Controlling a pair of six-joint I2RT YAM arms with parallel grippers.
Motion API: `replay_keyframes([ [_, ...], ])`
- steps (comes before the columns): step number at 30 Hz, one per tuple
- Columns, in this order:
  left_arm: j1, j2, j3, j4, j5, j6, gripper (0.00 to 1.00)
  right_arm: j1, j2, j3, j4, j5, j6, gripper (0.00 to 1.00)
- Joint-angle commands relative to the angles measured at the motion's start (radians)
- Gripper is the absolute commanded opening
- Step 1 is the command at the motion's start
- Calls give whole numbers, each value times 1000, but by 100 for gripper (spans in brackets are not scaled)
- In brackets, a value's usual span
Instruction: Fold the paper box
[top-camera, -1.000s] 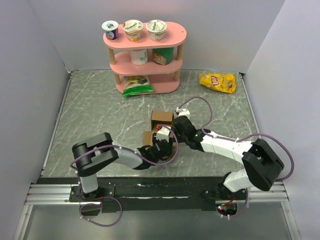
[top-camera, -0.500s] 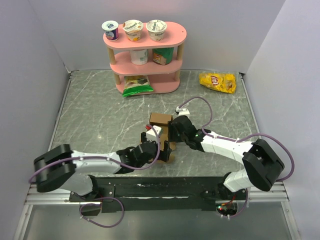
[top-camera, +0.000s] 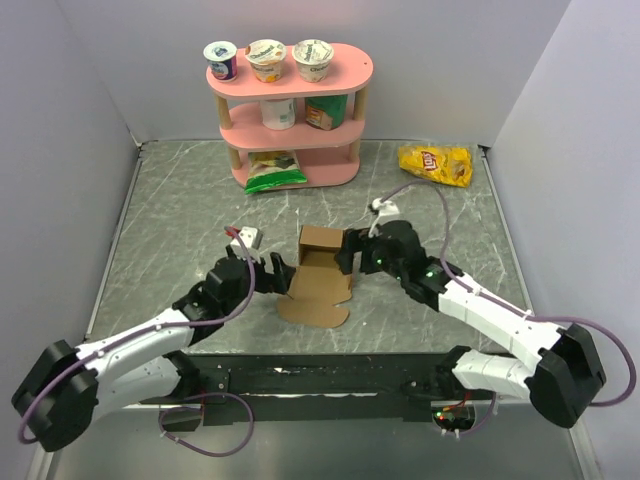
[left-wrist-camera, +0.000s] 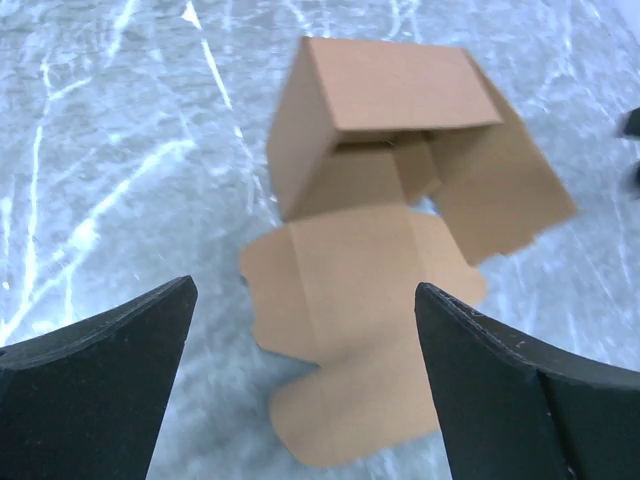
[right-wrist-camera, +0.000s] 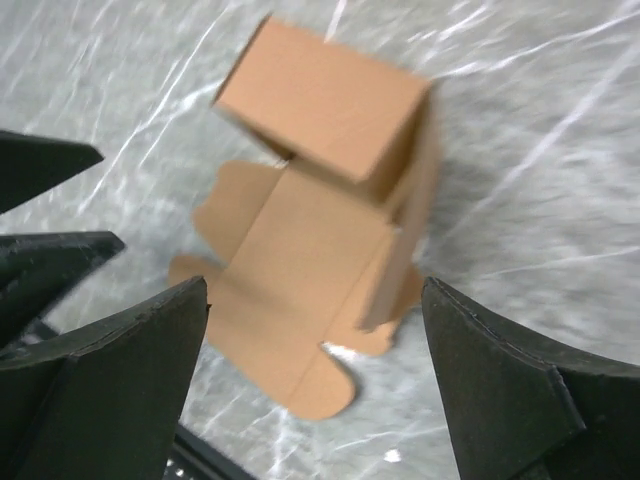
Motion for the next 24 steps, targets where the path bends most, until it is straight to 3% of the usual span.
replay_keyframes([
  [1, 83, 95, -7, 139, 219, 40, 95, -134, -29, -31, -9, -45, -31, 90],
  [13, 86, 386, 42, 398, 206, 92, 83, -135, 118, -168, 190, -82, -68, 85],
  [17, 86, 468, 66, 458, 143, 87, 75, -109, 167, -168, 232, -85, -91, 87],
  [24, 86, 573, 106, 566, 85, 106, 70, -72, 243, -151, 301, -53, -94, 91],
])
